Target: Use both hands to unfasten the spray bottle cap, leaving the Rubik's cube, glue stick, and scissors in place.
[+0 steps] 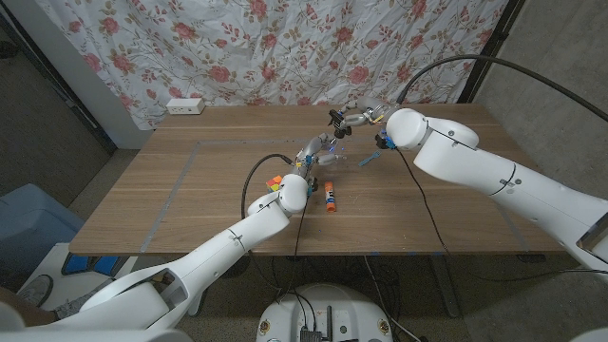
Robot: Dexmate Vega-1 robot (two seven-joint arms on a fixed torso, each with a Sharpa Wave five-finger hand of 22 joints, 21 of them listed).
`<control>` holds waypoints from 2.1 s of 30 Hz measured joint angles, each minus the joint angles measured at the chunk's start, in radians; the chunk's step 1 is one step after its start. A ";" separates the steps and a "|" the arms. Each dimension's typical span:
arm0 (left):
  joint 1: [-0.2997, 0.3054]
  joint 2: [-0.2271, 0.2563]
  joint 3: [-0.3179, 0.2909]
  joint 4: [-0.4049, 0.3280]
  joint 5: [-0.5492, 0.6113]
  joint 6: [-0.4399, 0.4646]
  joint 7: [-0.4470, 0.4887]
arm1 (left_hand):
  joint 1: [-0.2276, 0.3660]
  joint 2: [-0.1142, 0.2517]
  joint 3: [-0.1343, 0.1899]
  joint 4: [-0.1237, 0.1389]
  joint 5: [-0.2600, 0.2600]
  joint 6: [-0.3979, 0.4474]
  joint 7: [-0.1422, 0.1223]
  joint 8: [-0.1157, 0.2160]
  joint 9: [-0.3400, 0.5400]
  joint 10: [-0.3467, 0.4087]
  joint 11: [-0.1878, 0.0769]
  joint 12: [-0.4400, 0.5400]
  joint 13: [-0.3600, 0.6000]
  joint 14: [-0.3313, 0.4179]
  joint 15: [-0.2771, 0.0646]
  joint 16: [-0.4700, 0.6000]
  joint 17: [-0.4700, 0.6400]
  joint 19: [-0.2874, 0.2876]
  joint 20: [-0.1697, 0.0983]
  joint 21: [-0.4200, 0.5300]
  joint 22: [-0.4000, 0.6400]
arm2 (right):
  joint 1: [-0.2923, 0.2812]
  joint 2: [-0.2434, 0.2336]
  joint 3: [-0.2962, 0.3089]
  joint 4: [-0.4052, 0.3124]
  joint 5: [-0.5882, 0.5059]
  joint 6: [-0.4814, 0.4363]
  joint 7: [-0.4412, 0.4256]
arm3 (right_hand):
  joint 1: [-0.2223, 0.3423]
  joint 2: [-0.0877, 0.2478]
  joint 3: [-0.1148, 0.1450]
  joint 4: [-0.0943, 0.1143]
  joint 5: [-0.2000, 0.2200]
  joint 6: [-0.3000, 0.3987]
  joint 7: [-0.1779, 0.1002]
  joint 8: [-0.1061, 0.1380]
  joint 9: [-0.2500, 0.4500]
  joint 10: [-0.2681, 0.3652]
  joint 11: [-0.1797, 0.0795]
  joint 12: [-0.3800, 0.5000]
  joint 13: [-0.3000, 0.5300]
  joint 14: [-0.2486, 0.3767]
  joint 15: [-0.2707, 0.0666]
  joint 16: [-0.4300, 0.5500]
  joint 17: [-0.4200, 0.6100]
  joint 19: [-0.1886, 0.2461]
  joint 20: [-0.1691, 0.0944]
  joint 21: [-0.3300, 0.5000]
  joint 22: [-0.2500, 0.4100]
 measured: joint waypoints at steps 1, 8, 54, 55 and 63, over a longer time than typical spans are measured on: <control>-0.001 0.000 0.000 0.001 0.000 -0.001 -0.001 | 0.000 0.000 0.000 0.000 0.000 0.000 0.000 0.000 0.000 0.000 0.000 0.000 0.000 0.000 0.000 0.000 0.000 0.000 0.000 0.000 0.000 | -0.003 -0.001 0.006 0.002 0.007 0.006 0.000 | 0.000 0.000 0.000 0.000 0.003 0.001 -0.001 0.000 0.000 0.000 0.000 0.000 0.000 0.000 0.000 0.000 0.000 0.000 0.000 0.000 0.000; -0.004 0.001 0.003 0.003 0.002 -0.002 -0.008 | 0.000 0.000 0.000 0.000 0.000 0.000 0.000 0.000 -0.005 0.000 0.000 0.000 0.000 0.000 0.000 -0.004 0.000 0.000 0.000 0.000 0.000 | -0.014 -0.006 0.032 0.012 0.040 0.029 0.002 | 0.056 0.002 0.013 -0.002 0.015 0.014 -0.014 0.000 -0.005 0.006 -0.013 0.000 0.000 -0.004 -0.014 0.000 0.000 0.000 0.000 0.000 0.000; -0.012 -0.005 0.008 0.029 -0.003 -0.016 -0.022 | 0.000 0.000 0.000 0.000 0.000 0.000 0.000 0.006 -0.023 0.000 0.000 -0.003 0.000 0.004 0.004 -0.014 0.000 0.000 0.000 0.000 0.000 | -0.046 -0.011 0.088 0.036 0.111 0.094 -0.032 | 0.307 0.020 0.002 0.008 0.062 0.353 -0.011 0.178 0.052 0.125 -0.096 0.015 0.000 0.019 -0.077 0.036 0.037 -0.004 -0.032 -0.004 0.003; -0.012 -0.005 0.008 0.030 -0.003 -0.016 -0.022 | 0.000 0.000 0.000 0.000 0.000 0.000 0.000 0.006 -0.023 0.000 0.000 -0.003 0.000 0.004 0.004 -0.014 0.000 0.000 0.000 0.000 0.000 | -0.046 -0.011 0.088 0.036 0.111 0.094 -0.032 | 0.307 0.020 -0.002 0.009 0.062 0.349 -0.009 0.178 0.051 0.125 -0.096 0.015 0.000 0.020 -0.077 0.036 0.037 -0.004 -0.032 -0.004 0.003; -0.014 -0.008 0.009 0.039 -0.005 -0.025 -0.022 | 0.000 0.000 0.000 0.000 0.000 0.000 0.000 0.006 -0.028 0.000 0.000 -0.005 0.002 0.004 0.004 -0.018 0.000 0.000 0.000 0.000 0.000 | -0.040 -0.020 0.086 0.027 0.105 0.086 -0.026 | 0.334 0.018 -0.012 0.011 0.062 0.272 -0.010 0.133 0.031 0.118 -0.089 0.007 0.000 0.001 -0.080 0.036 0.042 -0.015 -0.043 -0.004 0.003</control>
